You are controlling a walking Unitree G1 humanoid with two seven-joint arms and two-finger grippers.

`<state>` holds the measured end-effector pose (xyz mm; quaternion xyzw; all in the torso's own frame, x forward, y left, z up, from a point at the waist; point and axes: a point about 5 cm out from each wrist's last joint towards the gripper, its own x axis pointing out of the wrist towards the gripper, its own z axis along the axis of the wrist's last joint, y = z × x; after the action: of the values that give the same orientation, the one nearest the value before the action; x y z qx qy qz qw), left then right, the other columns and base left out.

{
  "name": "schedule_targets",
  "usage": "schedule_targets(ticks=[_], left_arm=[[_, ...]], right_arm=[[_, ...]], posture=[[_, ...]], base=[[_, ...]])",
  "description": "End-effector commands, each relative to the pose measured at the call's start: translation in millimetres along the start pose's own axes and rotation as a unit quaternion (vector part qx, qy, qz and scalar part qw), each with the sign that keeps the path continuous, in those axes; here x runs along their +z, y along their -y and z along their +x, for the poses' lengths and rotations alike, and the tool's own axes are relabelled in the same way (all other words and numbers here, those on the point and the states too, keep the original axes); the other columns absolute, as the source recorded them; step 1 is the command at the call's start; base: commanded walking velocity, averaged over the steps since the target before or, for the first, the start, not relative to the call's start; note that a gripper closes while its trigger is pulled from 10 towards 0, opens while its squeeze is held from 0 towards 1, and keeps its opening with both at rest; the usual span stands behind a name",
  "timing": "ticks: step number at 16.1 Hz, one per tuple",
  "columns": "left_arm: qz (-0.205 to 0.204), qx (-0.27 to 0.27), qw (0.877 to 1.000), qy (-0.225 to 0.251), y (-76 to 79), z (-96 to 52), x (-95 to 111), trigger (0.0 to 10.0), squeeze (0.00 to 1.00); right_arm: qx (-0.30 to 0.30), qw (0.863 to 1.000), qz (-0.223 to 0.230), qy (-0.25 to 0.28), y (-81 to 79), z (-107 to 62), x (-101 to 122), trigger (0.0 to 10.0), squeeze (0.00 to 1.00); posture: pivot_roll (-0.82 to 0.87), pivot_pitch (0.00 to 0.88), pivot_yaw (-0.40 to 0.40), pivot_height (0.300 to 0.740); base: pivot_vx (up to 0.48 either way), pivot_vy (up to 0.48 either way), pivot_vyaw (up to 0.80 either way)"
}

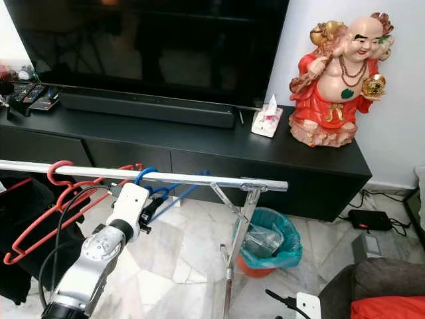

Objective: Hang hanger

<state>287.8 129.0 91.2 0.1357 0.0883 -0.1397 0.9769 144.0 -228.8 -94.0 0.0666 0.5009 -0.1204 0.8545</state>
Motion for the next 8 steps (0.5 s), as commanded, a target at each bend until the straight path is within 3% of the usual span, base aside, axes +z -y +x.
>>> schedule_targets(ticks=[1, 4, 6, 8], left_arm=[[0.0, -0.011, 1.0, 0.008, 1.1, -3.6, 4, 10.0, 1.0], [-0.005, -0.097, 0.995, 0.016, 7.0, -24.9, 9, 10.0, 1.0], [-0.011, -0.134, 0.991, 0.01, -2.6, -40.7, 9, 10.0, 1.0], [-0.042, -0.164, 0.985, 0.01, -18.1, -57.2, 8, 10.0, 1.0]], right_arm=[[-0.001, 1.0, -0.001, 0.0, 1.0, -0.2, 0, 10.0, 0.0], [-0.001, 1.0, -0.002, 0.0, 1.0, -0.2, 0, 10.0, 0.0], [0.0, 1.0, -0.003, 0.0, 1.2, -0.1, 0, 10.0, 0.0], [0.001, 1.0, -0.006, -0.001, 1.2, -0.1, 1, 10.0, 0.0]], posture=[[-0.03, 0.0, -0.056, 0.732], [-0.02, 0.0, -0.059, 0.732], [-0.01, 0.0, -0.064, 0.732], [0.0, 0.0, -0.066, 0.732]], base=[[0.0, 0.0, 0.0], [0.0, 0.0, 0.0], [0.0, 0.0, 0.0], [0.0, 0.0, 0.0]])
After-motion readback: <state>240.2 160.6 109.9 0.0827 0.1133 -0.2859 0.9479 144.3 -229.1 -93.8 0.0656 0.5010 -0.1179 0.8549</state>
